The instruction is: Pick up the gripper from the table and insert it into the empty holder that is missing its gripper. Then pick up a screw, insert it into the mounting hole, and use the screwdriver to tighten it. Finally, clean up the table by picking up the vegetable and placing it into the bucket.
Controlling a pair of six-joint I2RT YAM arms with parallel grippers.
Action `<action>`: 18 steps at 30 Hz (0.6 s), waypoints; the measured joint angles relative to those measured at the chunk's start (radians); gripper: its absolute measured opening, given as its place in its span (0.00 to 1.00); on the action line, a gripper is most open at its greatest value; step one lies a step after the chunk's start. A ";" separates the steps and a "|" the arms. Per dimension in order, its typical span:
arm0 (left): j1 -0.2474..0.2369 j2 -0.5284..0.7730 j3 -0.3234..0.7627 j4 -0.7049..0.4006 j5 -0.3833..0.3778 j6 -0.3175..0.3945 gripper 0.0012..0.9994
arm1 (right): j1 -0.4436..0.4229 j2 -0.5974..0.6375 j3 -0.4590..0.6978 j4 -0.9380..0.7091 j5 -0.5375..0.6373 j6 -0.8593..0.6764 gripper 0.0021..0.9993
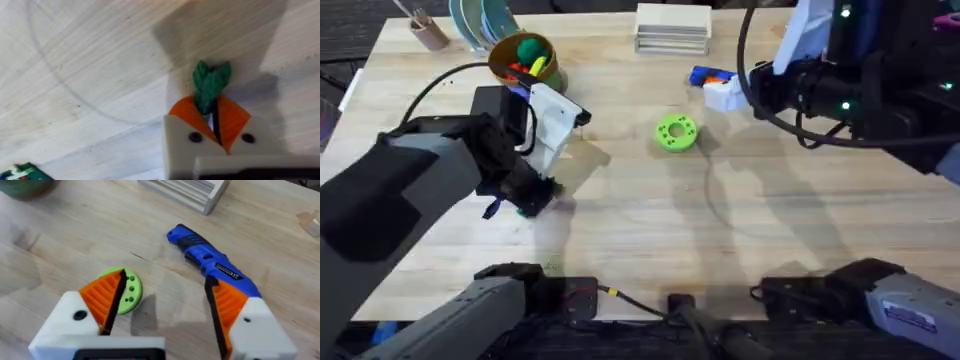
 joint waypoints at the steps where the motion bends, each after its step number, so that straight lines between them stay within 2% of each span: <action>1: 0.000 0.000 0.000 -0.001 0.002 0.000 0.02 | 0.000 0.000 0.000 0.000 0.000 0.000 0.99; 12: 0.000 0.002 0.011 0.005 -0.005 0.000 0.02 | 0.000 0.000 0.000 0.000 0.000 0.000 0.99; 18: 0.000 0.014 0.143 0.029 -0.015 0.000 0.02 | 0.000 0.000 0.000 0.000 0.000 0.000 0.99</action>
